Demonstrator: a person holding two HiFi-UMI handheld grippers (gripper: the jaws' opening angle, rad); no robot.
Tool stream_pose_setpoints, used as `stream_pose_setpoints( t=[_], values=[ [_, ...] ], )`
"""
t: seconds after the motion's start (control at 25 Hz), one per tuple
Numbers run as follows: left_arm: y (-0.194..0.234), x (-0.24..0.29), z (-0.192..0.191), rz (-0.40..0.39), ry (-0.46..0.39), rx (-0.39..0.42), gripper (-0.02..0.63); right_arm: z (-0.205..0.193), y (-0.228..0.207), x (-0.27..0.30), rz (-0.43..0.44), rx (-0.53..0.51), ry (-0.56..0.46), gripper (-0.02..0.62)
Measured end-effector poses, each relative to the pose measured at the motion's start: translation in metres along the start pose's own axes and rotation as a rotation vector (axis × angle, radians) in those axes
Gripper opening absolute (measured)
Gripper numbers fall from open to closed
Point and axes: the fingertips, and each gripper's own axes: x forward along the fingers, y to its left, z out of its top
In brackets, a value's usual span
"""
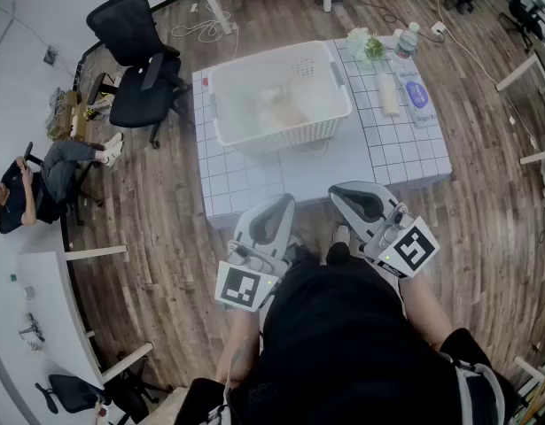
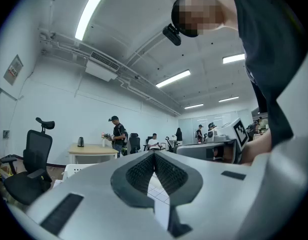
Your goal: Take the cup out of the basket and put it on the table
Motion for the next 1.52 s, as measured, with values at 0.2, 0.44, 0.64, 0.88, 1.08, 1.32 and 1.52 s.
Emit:
stream_pose_setpoints(
  t=[0.2, 0.44, 0.64, 0.88, 1.08, 1.32, 1.52],
  values=[
    [0.001, 0.000, 0.001, -0.007, -0.003, 0.011, 0.009, -0.001, 0.000, 0.002, -0.004, -0.003, 0.002, 0.015],
    [0.003, 0.000, 0.001, -0.012, 0.001, 0.010, 0.009, -0.001, 0.000, 0.004, -0.012, -0.014, 0.004, 0.015],
    [0.003, -0.001, 0.001, -0.026, 0.002, 0.007, 0.009, 0.001, 0.001, 0.007, -0.019, 0.025, -0.018, 0.015],
    [0.004, -0.010, 0.001, -0.050, 0.004, 0.019, 0.009, -0.005, 0.009, 0.014, -0.046, 0.033, 0.008, 0.015],
    [0.011, -0.024, -0.001, -0.069, 0.001, 0.014, 0.009, -0.010, 0.018, 0.024, -0.069, 0.033, 0.028, 0.015],
    [0.026, -0.043, -0.007, -0.077, 0.001, 0.003, 0.009, -0.016, 0.033, 0.046, -0.102, 0.033, 0.038, 0.015],
    [0.035, -0.056, -0.009, -0.088, 0.006, -0.012, 0.009, -0.019, 0.044, 0.056, -0.134, 0.026, 0.056, 0.015]
  ],
)
